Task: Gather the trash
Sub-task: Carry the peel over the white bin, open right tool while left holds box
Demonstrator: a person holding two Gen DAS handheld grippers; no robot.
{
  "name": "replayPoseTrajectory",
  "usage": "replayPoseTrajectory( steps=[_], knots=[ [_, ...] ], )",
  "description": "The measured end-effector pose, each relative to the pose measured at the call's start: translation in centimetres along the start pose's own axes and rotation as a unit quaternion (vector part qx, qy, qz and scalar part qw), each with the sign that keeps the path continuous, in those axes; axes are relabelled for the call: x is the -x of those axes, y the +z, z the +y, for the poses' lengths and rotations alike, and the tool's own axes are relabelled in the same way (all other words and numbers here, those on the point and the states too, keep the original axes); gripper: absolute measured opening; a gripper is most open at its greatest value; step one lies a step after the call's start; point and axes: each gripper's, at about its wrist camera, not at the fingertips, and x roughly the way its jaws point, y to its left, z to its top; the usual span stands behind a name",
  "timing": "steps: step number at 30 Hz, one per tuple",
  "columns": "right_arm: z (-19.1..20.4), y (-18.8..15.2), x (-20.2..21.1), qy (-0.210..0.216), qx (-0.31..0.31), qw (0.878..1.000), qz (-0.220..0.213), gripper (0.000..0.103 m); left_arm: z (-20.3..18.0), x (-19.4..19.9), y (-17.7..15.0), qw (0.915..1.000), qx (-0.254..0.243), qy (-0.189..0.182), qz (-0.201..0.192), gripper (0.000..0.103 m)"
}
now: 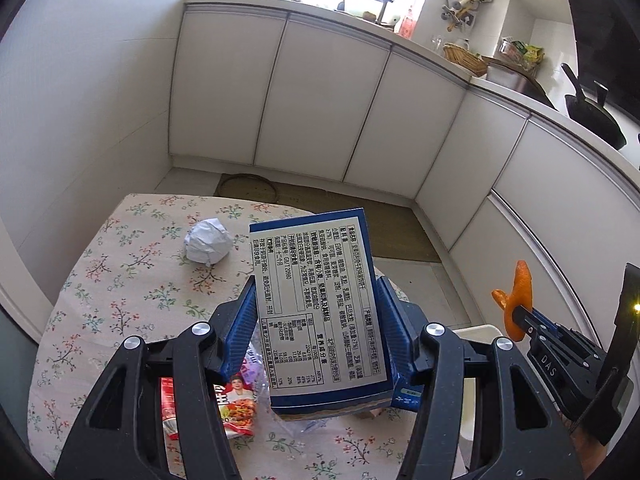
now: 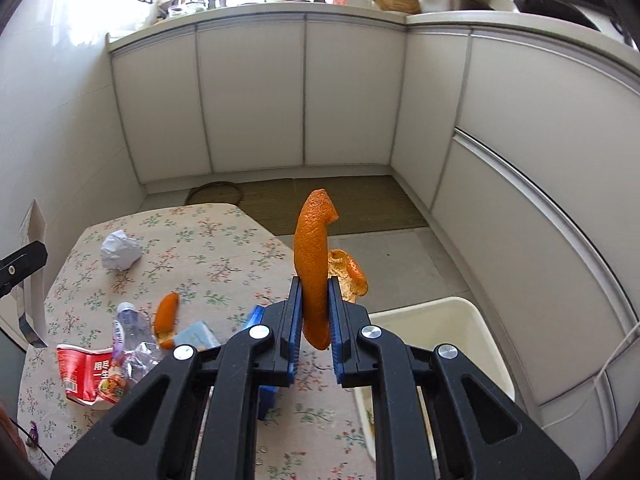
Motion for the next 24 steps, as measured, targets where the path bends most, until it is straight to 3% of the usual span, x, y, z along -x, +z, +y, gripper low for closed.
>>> replayPoseTrajectory(
  steps=[4,12,14,16,24],
  knots=[
    [-3.6,-1.1,-0.7,-0.034,-0.022,0.999,0.017,0.013,-2.1,-0.7,-0.6,0.9998,-0.014,-0.014,0.008,0.055],
    [-9.1,-3.0,-1.6,-0.061,-0.059,0.995,0.050,0.018,-6.9,-2.5,-2.0,0.9980,-0.046,-0.037,0.024,0.055],
    [-10.3,-3.4,-1.6,-0.068,-0.071,0.994,0.053,0.031,-8.2,-2.9,-2.3,0.9971,-0.055,-0.045,0.027,0.055],
    [-11.4,-3.7,-1.2,-0.078,-0.082,0.992,0.048,0.054,-9.5,-3.3,-2.6,0.9960,-0.064,-0.053,0.031,0.055],
    [-16.1,-4.8,0.3,-0.124,-0.119,0.985,0.030,0.085,-15.2,-4.9,-4.5,0.9883,-0.112,-0.092,0.047,0.055]
  ],
)
